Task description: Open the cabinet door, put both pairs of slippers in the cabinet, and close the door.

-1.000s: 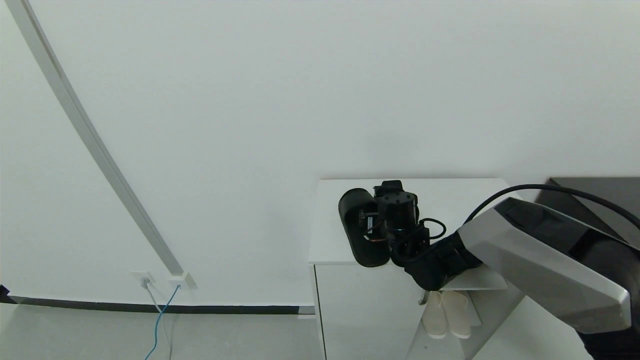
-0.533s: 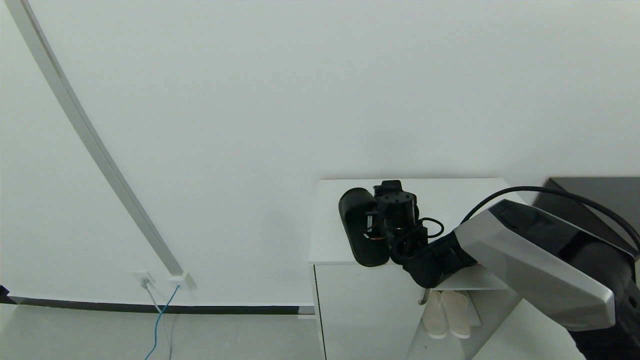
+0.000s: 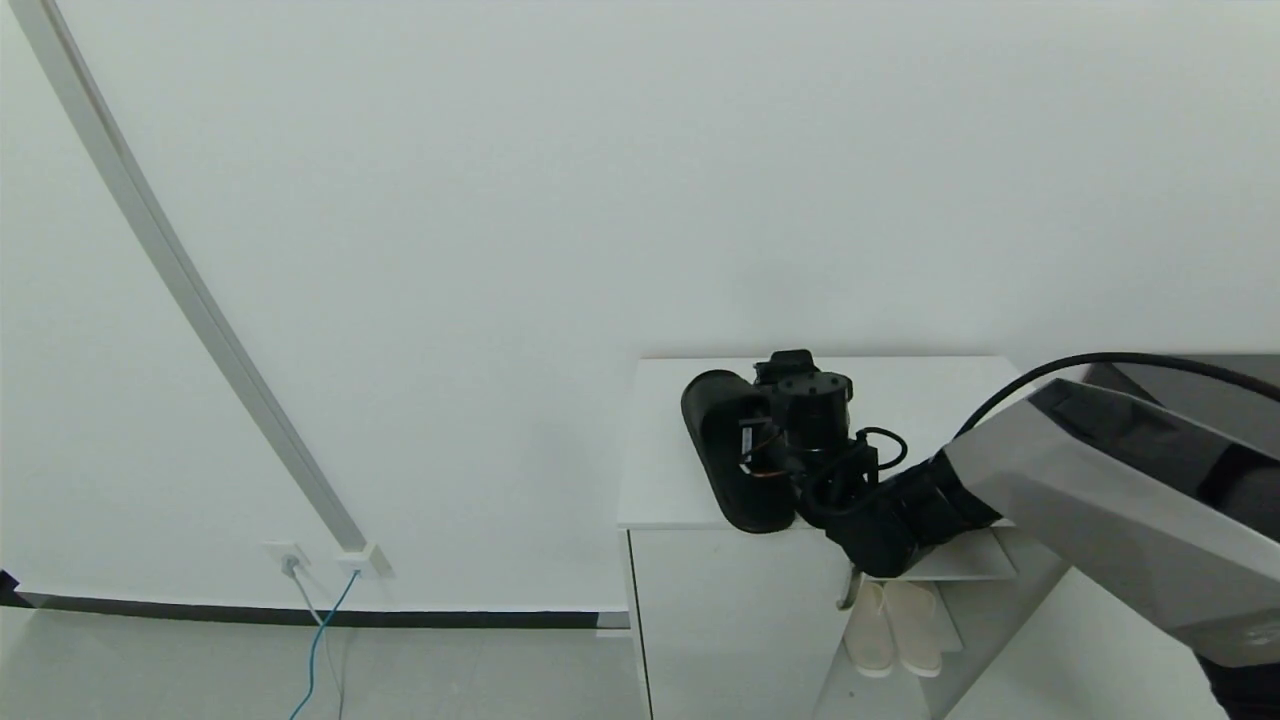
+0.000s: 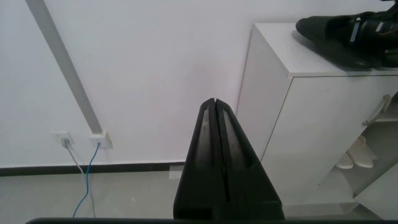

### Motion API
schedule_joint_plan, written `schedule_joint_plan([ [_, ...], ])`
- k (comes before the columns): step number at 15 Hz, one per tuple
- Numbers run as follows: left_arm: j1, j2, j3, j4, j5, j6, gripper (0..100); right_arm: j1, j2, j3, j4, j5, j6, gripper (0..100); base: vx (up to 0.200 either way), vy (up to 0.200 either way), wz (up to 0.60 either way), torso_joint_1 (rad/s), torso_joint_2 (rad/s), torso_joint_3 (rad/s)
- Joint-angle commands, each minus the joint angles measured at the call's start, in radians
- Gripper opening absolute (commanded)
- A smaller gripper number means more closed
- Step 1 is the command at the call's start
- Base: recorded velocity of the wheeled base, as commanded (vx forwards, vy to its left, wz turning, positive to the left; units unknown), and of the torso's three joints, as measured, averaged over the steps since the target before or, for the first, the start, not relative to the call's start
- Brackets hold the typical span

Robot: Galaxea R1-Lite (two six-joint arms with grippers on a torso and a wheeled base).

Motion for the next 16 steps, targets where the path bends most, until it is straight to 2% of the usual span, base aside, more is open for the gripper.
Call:
schedule_joint_plan([
  [1,0.000,0.000,0.000,-0.001,0.000,0.001,0,0.043,-0.244,0.202,-0.002,0.066,-0.002,0,0.000,0.000,0.00,0.000,0.00,0.000],
  [4,0.000,0.000,0.000,-0.001,0.000,0.001,0,0.093,-0.489,0.437,0.006,0.201,-0.009,0,0.000,0.000,0.00,0.000,0.00,0.000],
  [7,0.000,0.000,0.000,-0.001,0.000,0.001,0,0.124,-0.663,0.585,0.018,0.307,-0.020,0,0.000,0.000,0.00,0.000,0.00,0.000],
  [9,0.000,0.000,0.000,-0.001,0.000,0.001,0,0.126,-0.710,0.642,0.013,0.340,-0.035,0,0.000,0.000,0.00,0.000,0.00,0.000],
  [12,0.000,0.000,0.000,-0.001,-0.005,0.002,0,0.118,-0.709,0.710,-0.024,0.378,-0.170,0,0.000,0.000,0.00,0.000,0.00,0.000],
  [14,0.000,0.000,0.000,0.001,-0.005,0.004,0,0.118,-0.677,0.760,-0.151,0.410,-0.223,0,0.000,0.000,0.00,0.000,0.00,0.000],
  [16,0.000,0.000,0.000,-0.001,-0.005,0.004,0,0.116,-0.664,0.773,-0.200,0.409,-0.249,0,0.000,0.000,0.00,0.000,0.00,0.000],
])
